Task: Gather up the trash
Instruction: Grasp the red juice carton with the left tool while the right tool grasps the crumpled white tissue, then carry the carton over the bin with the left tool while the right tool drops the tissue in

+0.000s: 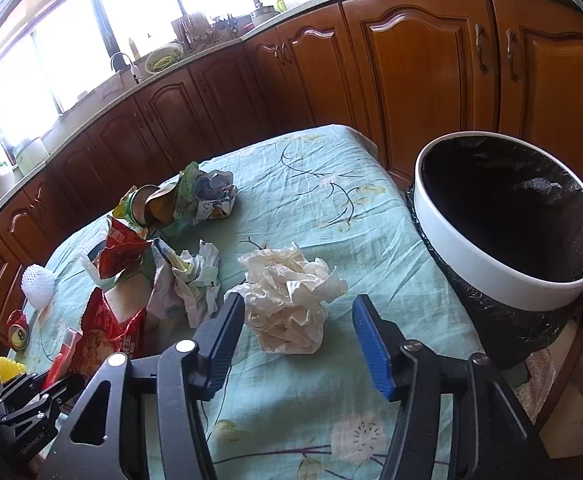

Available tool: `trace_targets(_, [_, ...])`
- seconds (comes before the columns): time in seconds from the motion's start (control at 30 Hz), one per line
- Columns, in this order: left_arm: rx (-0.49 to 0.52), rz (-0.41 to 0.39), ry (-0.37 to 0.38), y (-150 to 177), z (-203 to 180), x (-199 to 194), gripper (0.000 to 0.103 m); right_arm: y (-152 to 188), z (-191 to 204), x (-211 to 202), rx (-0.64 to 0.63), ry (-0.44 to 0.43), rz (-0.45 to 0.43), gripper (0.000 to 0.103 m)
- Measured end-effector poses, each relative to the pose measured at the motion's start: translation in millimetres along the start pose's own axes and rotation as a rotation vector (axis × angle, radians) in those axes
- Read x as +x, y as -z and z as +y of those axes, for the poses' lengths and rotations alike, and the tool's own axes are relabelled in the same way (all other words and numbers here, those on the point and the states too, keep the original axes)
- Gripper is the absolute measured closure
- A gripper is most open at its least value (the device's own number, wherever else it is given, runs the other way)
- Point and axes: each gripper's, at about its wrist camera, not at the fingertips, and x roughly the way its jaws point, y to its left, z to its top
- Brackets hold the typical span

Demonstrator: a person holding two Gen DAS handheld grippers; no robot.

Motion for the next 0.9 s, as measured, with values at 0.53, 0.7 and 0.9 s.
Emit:
trace_targets(0.53, [0.012, -0.160, 0.066, -42.8, -6.1, -41.5, 0.075, 6.3, -10.0, -45.1, 0.015, -0.046, -0.061, 0.093])
trace_targets(0.7, [0.038, -0.179, 0.147, -58.2, -28.7, -44.6, 0.075, 4.9, -22.3, -67.0, 0.022, -0.012, -0.096, 0.093])
trace_targets(0.9, [0.087, -0.169, 0.233, -67.8, -67.0, -38.2, 0.075, 1.7, -46.6, -84.9, 0.048, 0.038, -0.125, 0.093])
